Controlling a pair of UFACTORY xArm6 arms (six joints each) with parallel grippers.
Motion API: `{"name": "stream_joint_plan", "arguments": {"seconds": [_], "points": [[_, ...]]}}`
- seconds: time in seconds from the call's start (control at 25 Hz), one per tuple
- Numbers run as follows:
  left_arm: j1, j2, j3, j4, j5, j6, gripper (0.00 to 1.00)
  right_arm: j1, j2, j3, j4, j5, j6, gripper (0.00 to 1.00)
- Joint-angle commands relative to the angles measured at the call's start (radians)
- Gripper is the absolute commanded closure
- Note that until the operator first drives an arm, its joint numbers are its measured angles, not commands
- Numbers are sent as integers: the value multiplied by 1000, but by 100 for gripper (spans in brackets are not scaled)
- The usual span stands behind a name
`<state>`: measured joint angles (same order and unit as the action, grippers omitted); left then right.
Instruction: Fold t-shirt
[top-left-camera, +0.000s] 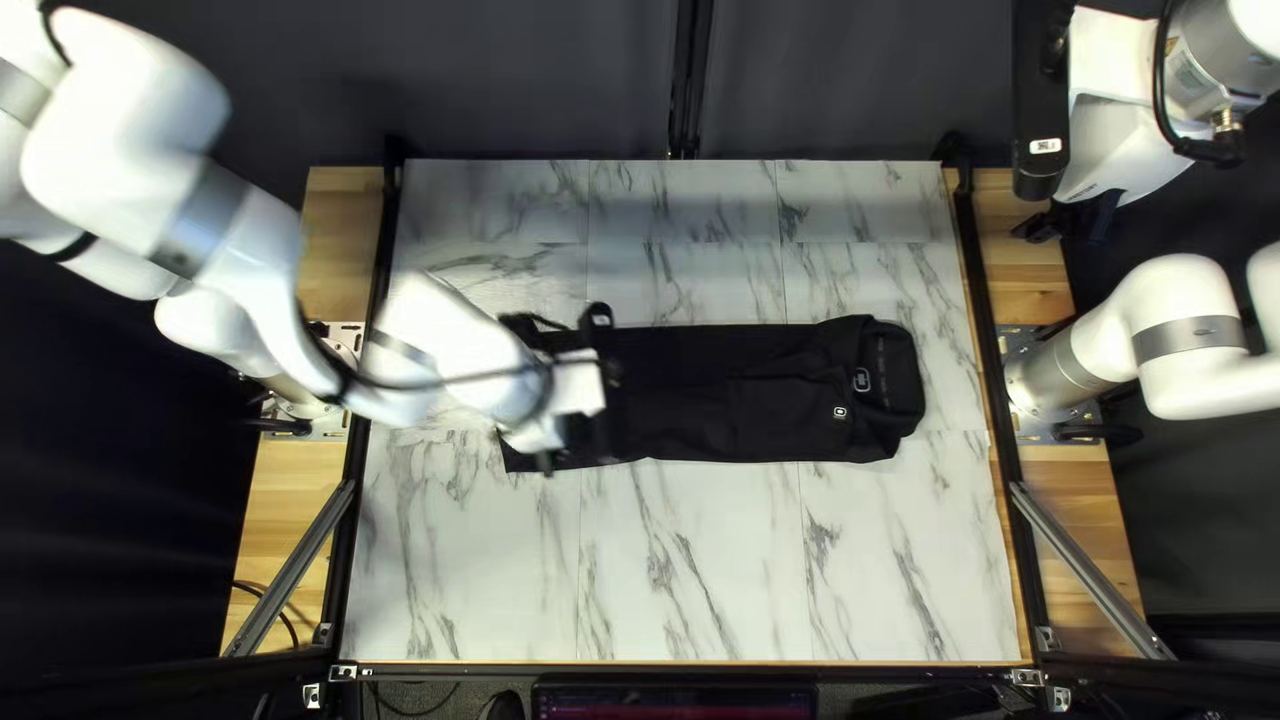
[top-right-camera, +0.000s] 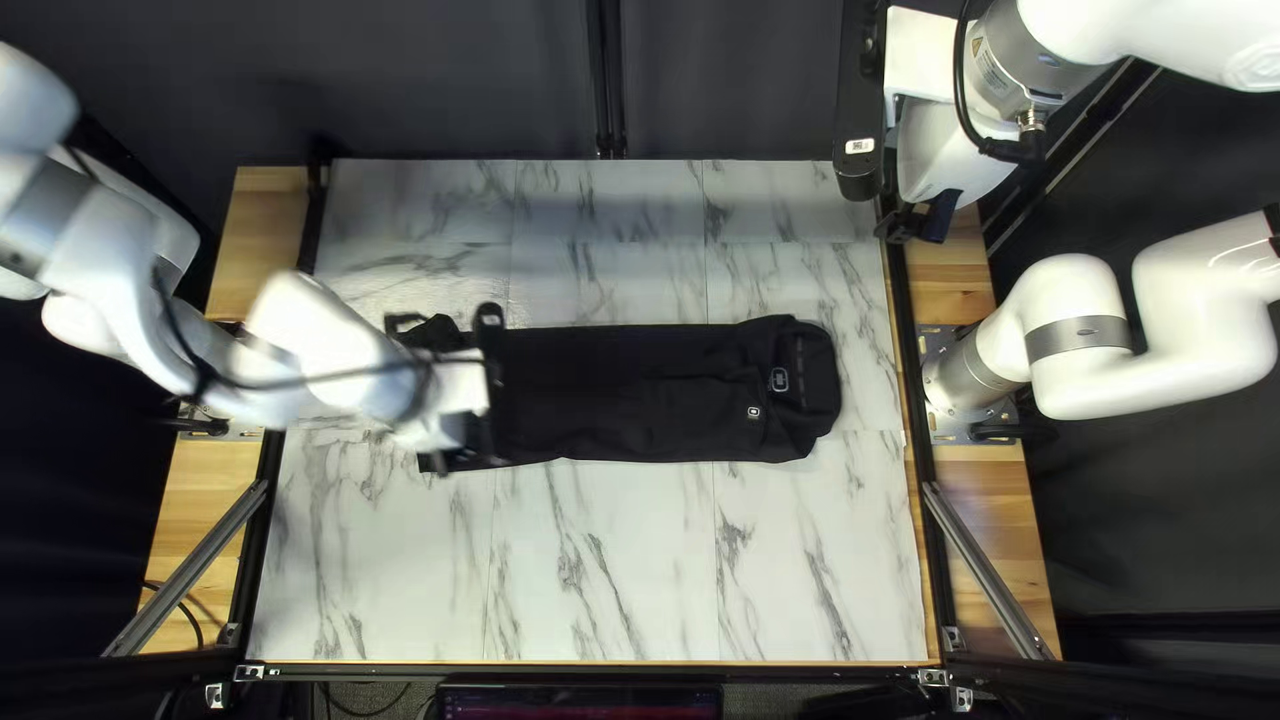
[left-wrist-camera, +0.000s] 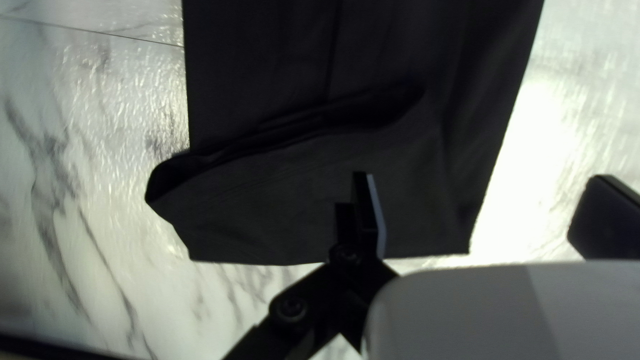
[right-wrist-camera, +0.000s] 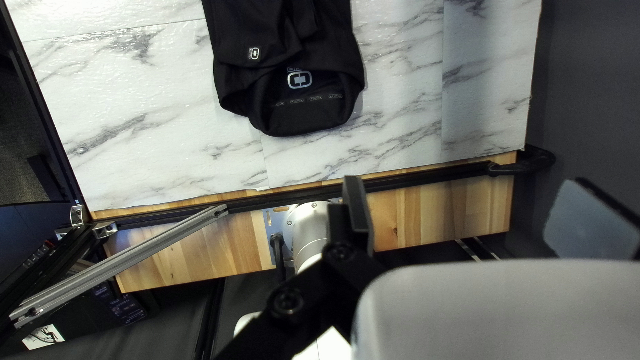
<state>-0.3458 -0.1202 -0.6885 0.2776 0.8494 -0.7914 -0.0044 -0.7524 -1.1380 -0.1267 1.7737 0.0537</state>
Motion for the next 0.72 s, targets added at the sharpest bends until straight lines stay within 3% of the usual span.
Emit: {"name": "stream_joint_plan", "arguments": {"seconds": [0.04,0.16,0.36,0.56,0.72], "points": [[-2,28,-19,-6,8,-20,0,0,0,0,0,0,0,0],[8,179,-152,-18,102,-109,0,0,0,0,0,0,0,0],[44,333,-323,-48,266,-207,0,0,0,0,0,0,0,0],[63,406,-384,-75,364,-290,0,0,0,0,0,0,0,0],[70,427,-386,-88,372,-327,0,0,0,0,0,0,0,0]]}}
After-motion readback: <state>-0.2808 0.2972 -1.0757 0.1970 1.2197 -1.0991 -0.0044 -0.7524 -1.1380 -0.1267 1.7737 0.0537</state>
